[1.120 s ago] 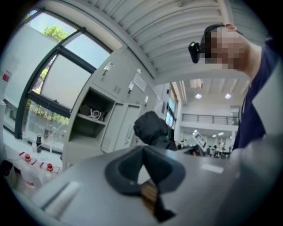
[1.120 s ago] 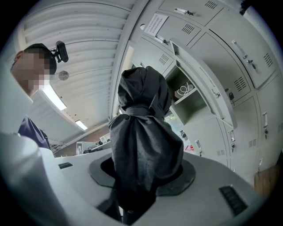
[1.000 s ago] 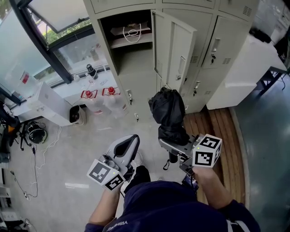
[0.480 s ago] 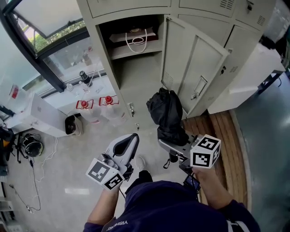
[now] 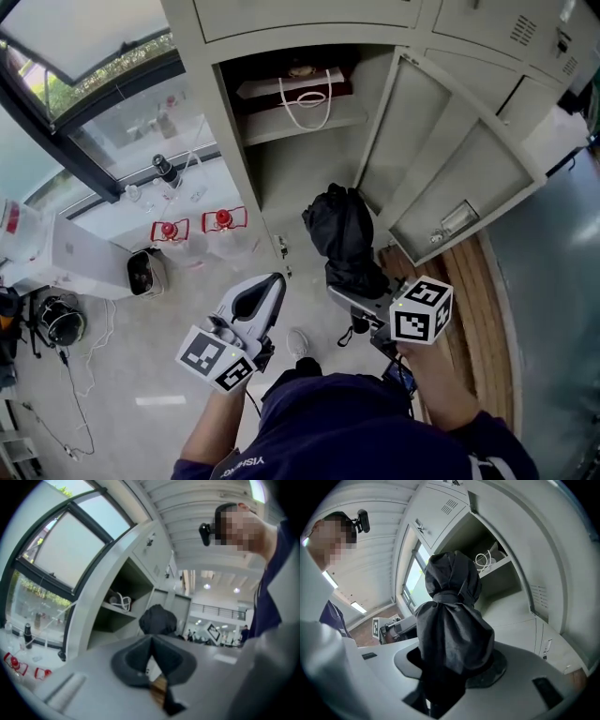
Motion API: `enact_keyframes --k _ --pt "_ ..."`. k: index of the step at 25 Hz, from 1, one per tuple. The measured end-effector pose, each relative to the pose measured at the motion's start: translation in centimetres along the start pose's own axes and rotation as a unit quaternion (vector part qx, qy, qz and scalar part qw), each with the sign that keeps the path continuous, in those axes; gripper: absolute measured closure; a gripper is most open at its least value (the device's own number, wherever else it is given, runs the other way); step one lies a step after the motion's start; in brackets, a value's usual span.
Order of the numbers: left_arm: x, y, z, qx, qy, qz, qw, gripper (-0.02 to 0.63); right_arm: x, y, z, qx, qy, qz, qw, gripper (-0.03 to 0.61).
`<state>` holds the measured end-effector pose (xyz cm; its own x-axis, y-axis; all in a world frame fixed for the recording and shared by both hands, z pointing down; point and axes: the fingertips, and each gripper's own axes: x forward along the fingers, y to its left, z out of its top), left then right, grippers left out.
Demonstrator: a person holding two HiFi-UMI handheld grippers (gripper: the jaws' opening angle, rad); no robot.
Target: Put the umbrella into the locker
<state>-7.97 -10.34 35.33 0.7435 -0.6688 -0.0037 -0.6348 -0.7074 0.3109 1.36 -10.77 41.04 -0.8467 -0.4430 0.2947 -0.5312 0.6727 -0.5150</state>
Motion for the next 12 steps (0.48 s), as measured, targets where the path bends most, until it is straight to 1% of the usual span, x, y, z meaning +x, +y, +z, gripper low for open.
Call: enact_keyframes --k 6,12 --pt "0.5 3.9 0.4 -0.014 0.003 -0.013 0.9998 0.611 3.7 -2.6 0.7 0.007 0.023 -0.033 0.999 0.38" --pt "0.4 7.1 0.2 -0.032 0.006 -0.015 0.9993 0.611 7.2 -6.0 1.1 -0.011 0.064 -0.075 0.995 0.38"
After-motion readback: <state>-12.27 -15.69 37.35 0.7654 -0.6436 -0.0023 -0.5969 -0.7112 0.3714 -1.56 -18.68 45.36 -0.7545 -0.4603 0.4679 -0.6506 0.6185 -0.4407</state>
